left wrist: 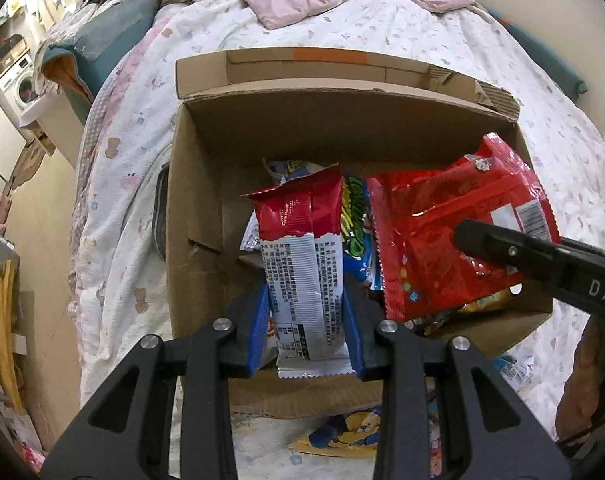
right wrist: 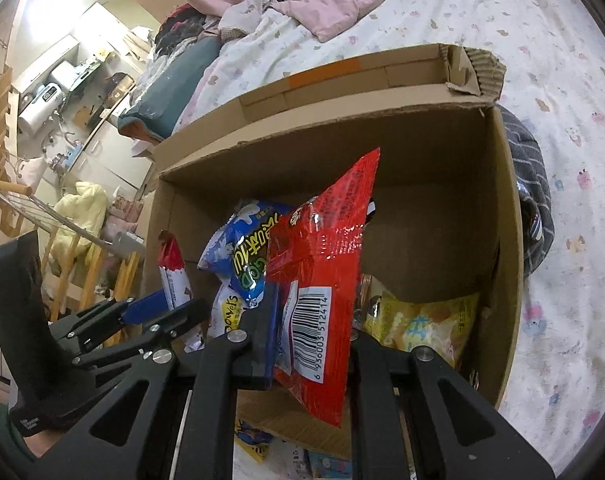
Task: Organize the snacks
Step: 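Carry the red bag and wafer bar over the box with both tools, then open both tools to drop the red bag and wafer bar in the box, then withdraw both tools from the box toward the remaining pile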
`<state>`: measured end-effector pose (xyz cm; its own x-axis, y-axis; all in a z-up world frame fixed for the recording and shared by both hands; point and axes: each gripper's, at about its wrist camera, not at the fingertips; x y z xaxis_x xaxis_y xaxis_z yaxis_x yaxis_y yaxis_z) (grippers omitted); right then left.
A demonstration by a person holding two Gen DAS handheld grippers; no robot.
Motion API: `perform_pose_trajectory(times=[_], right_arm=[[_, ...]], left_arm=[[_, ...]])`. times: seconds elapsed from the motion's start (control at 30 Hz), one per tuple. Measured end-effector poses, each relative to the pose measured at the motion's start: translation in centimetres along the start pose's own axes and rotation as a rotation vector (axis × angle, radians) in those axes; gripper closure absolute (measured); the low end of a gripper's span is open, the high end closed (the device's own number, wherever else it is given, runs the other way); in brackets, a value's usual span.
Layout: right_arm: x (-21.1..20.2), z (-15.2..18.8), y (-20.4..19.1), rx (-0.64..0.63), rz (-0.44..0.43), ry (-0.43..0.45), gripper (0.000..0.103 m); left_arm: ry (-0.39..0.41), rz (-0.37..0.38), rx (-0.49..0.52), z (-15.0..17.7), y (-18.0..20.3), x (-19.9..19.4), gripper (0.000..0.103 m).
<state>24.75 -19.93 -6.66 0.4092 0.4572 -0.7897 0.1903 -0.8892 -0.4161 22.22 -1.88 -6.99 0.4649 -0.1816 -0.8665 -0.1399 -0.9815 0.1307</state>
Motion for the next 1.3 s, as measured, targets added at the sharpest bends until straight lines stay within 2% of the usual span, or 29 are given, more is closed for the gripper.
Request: perform_pose_trajectory(times=[0.27, 0.5, 0.63, 0.73, 0.8, 0.97, 1.0, 1.03, 1.07, 1.13, 1.2, 1.3], right_arm=[[-0.3, 0.0, -0.4, -0.025, 0.031, 0.008, 0.085], [-1.5, -0.3, 0.0, -0.019, 0.004, 0.052, 0.085], [-2.3, -0.5, 0.1, -0.017, -0.003, 0.091, 0.085], [-2.6, -0.6, 0.3, -0.019, 0.004, 0.102, 0.085], [-2.9, -0.7, 0.3, -0.021, 0.011, 0.119, 0.085], [-3.6, -0.8, 0.3, -0.032, 0.038, 0.155, 0.083], [-3.8, -0.8, 0.3, -0.036, 0.059, 0.162, 0.08], [-3.9, -0.9, 0.3, -0.038, 0.077, 0.167, 0.062], [-4.1, -0.9, 0.4, -0.033, 0.085, 0.176, 0.029], [-5.4, -0.7, 0.7, -0.009, 0.082, 0.259, 0.01], [-6.4, -0.9, 0.8, 0.004, 0.094, 0.308, 0.009], [-6.7, -0.9, 0.8, 0.005, 0.084, 0.303, 0.009]], left_arm=[[-0.006, 0.006, -0.001, 0.0, 0.0, 0.0, 0.073], [0.027, 0.007, 0.021, -0.2, 0.3, -0.9, 0.072], [0.052, -0.003, 0.024, -0.2, 0.3, -1.5, 0.051], [0.069, 0.016, 0.024, -0.3, 0.2, -1.9, 0.033], [0.076, 0.032, 0.032, -0.4, 0.4, -2.1, 0.033], [0.098, 0.017, 0.046, -0.5, 0.7, -2.6, 0.033], [0.097, 0.018, 0.045, -0.4, 0.7, -2.5, 0.033], [0.092, 0.017, 0.041, -0.4, 0.6, -2.4, 0.033], [0.088, 0.019, 0.038, -0.4, 0.6, -2.4, 0.033], [0.083, 0.025, 0.034, -0.3, 0.5, -2.4, 0.033], [0.087, 0.024, 0.034, -0.2, 0.6, -2.5, 0.033], [0.093, 0.021, 0.036, -0.2, 0.6, -2.6, 0.033]])
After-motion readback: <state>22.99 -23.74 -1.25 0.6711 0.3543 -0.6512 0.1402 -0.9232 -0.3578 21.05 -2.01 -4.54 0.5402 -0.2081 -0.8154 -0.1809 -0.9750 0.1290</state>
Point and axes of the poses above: each gripper's, at about its wrist camera, not at the fingertips, and x roughly the way its jaws point, y to its right, z to its underside, and after that the axes turned 8 degrees about z, right-handed
